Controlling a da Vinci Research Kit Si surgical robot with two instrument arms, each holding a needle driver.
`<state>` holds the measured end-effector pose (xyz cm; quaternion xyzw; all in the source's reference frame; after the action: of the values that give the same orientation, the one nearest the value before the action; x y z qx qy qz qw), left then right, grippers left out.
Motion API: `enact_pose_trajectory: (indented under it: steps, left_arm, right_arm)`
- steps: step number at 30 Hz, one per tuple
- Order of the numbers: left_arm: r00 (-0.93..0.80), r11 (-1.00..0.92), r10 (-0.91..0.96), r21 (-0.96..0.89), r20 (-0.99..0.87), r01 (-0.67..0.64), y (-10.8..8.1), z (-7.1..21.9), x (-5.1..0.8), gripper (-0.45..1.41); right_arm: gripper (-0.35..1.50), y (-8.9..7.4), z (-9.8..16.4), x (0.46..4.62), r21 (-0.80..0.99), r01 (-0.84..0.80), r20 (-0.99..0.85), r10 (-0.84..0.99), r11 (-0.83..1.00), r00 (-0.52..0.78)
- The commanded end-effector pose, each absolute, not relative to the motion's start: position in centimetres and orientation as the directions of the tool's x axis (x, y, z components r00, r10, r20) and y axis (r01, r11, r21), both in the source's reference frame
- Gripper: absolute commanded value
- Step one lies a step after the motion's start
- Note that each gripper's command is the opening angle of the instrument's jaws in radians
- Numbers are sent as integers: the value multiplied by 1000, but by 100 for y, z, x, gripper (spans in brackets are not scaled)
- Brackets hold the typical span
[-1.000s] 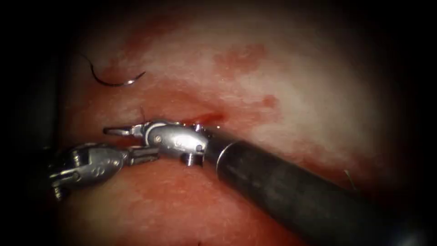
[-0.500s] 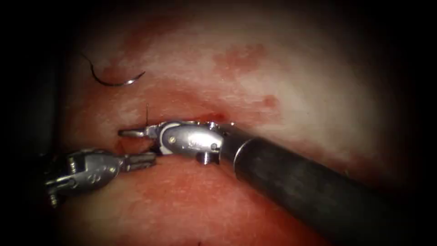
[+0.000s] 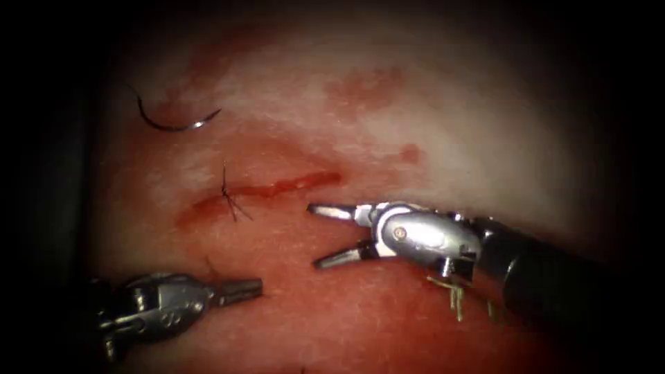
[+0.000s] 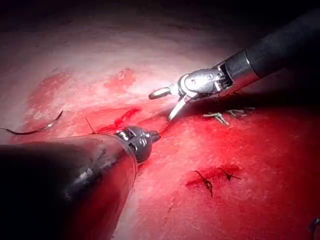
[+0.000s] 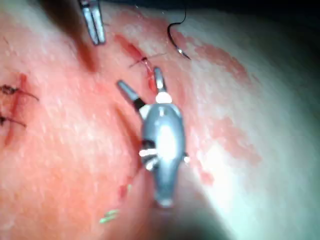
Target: Wound Closure
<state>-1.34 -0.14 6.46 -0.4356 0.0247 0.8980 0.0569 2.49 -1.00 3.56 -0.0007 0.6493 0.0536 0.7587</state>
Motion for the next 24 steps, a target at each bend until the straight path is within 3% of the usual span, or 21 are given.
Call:
enact_pose_trajectory:
  steps: [1,7,15,17,21,22,24]
  left_arm:
    - [-603,-992,101,-31,-791,-125,-20,654,-150,-45]
    - [-590,-988,145,-87,-794,-125,-37,666,-190,-45]
    - [-548,-975,220,-176,-807,-132,-51,688,-223,-45]
    - [-535,-968,251,-207,-806,-142,-48,695,-222,-25]
    - [-538,-936,352,-269,-766,-228,-43,722,-202,32]
    - [-534,-915,401,-299,-745,-270,-42,733,-189,56]
    - [-535,-903,428,-320,-728,-287,-40,741,-175,67]
  right_arm:
    - [148,-95,361,240,67,-95,-984,82,993,156]
    - [148,-95,363,223,63,-126,-978,86,990,189]
    - [148,-99,366,238,65,-127,-980,87,990,179]
    - [148,-101,367,243,65,-121,-981,86,991,176]
    - [148,-105,368,252,62,-116,-982,82,991,171]
    - [148,-106,368,254,68,-113,-982,86,991,170]
    - [148,-106,368,254,68,-114,-982,86,991,171]
